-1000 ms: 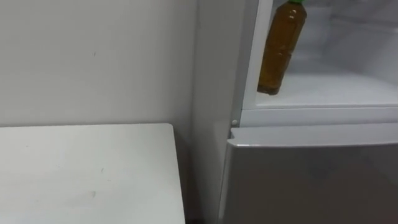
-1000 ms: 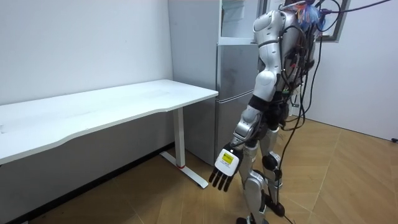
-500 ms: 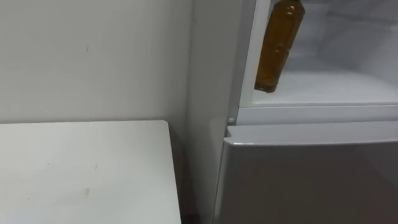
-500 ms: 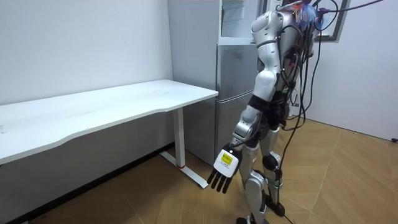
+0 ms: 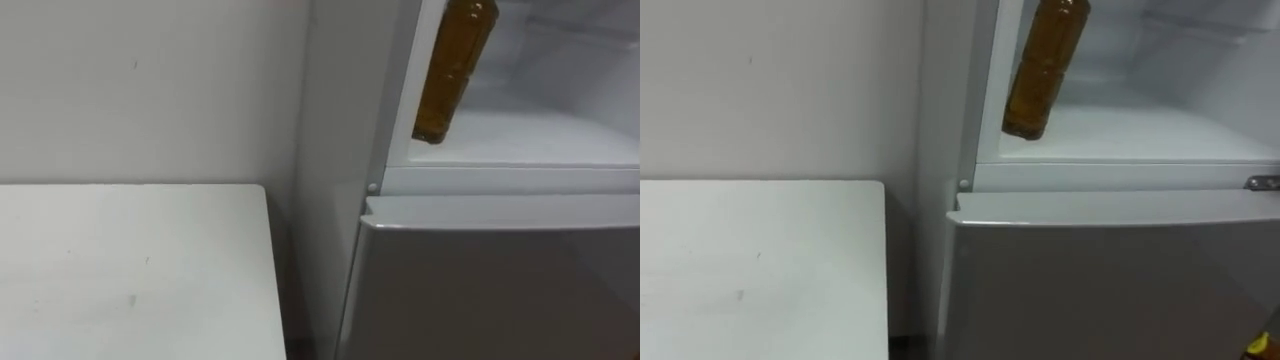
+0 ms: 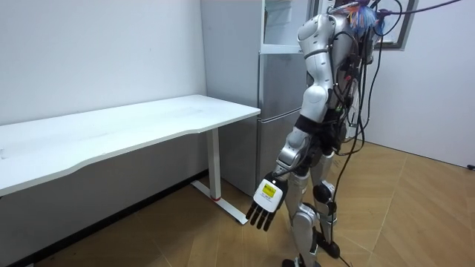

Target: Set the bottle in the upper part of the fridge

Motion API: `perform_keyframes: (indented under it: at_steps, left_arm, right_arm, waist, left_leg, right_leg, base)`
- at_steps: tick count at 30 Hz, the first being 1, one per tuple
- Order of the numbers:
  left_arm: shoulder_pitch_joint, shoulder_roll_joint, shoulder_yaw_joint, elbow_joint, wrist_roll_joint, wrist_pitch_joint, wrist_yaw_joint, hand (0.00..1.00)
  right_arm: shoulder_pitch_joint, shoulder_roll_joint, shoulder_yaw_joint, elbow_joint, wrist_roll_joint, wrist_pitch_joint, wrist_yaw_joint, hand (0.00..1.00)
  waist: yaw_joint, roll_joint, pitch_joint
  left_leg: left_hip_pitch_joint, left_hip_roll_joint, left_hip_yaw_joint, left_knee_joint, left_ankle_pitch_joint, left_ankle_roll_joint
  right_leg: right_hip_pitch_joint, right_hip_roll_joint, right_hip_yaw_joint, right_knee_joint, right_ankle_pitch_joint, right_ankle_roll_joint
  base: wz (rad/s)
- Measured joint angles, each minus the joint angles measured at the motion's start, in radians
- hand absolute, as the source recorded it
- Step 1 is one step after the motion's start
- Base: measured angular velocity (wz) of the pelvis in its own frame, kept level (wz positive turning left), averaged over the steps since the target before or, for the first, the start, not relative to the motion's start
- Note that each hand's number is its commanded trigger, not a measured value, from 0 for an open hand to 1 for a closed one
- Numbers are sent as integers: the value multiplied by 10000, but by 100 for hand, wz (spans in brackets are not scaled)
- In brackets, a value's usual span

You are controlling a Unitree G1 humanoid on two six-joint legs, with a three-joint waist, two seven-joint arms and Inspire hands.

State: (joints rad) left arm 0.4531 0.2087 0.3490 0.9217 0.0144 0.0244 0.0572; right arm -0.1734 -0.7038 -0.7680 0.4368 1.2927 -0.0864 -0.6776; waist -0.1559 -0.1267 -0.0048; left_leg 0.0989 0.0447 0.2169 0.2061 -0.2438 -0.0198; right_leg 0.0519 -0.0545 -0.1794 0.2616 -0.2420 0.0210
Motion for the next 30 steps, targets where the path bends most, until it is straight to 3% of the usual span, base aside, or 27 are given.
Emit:
perform_keyframes:
  at_steps: [13, 21, 27, 30]
  left_arm:
    - [69, -98, 9, 51, 10, -249, -325, 0]
    - [76, -104, 5, 335, 207, -308, -332, 0]
    - [-33, -204, 2, 367, 291, -309, -332, 0]
    - [-46, -207, -27, 406, 292, -318, -332, 0]
  right_arm:
    - [-12, 0, 127, -180, 13, 26, -223, 0]
    - [1, 2, 505, -929, -56, 28, -855, 0]
    - [728, 14, 801, -1602, -840, 29, -1127, 0]
    - [1325, 459, 804, -2603, -1084, 29, -1190, 0]
  waist:
    - [119, 3, 2]
    - [187, 128, 77]
    - [251, 269, 51]
    - [262, 326, 79]
  left_leg:
    - [74, 0, 73, -10, 4, -2]
    - [121, -10, 238, -20, 4, -1]
    - [-14, -11, 239, -15, 6, 0]
    - [-1, -7, 242, -16, 15, -9]
  right_leg:
    - [7, -7, 30, 97, -2, -1]
    - [-50, -24, 157, 145, -23, 0]
    - [-231, -29, 162, 223, -27, 0]
    - [-178, -25, 179, 254, -27, 0]
  base:
    - [-1]
    - [-6]
    - [0]
    - [-2]
